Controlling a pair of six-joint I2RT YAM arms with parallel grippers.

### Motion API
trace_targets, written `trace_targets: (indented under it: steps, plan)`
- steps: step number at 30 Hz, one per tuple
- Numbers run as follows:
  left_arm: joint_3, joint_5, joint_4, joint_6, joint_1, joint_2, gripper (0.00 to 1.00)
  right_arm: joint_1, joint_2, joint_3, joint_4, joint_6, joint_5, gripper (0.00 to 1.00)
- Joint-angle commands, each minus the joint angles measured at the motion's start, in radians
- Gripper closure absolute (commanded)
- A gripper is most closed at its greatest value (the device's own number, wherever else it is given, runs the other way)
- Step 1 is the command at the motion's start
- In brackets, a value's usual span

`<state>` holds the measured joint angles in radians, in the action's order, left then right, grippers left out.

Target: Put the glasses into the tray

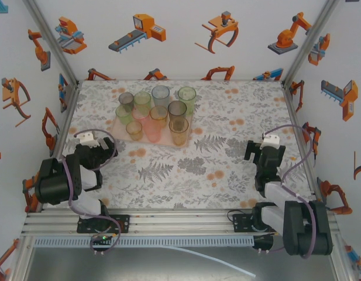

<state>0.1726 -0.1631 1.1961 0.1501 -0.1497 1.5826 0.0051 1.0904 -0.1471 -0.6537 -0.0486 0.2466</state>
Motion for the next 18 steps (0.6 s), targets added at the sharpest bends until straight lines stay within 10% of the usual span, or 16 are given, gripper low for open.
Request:
trace_targets:
  steps: [1, 9, 18]
  plan:
    - [0.002, 0.023, 0.123, 0.001, 0.028, -0.012, 0.03, -0.013, 0.091, -0.026, -0.217, -0.024, -0.012, 0.01]
    - [0.012, 0.038, 0.123, 0.019, 0.022, -0.003, 0.03, -0.019, 0.470, -0.088, -0.529, -0.038, -0.061, 0.01]
    - [0.080, 0.078, -0.079, -0.009, 0.052, -0.044, 0.03, -0.019, 0.455, -0.225, -0.250, -0.038, -0.073, 0.01]
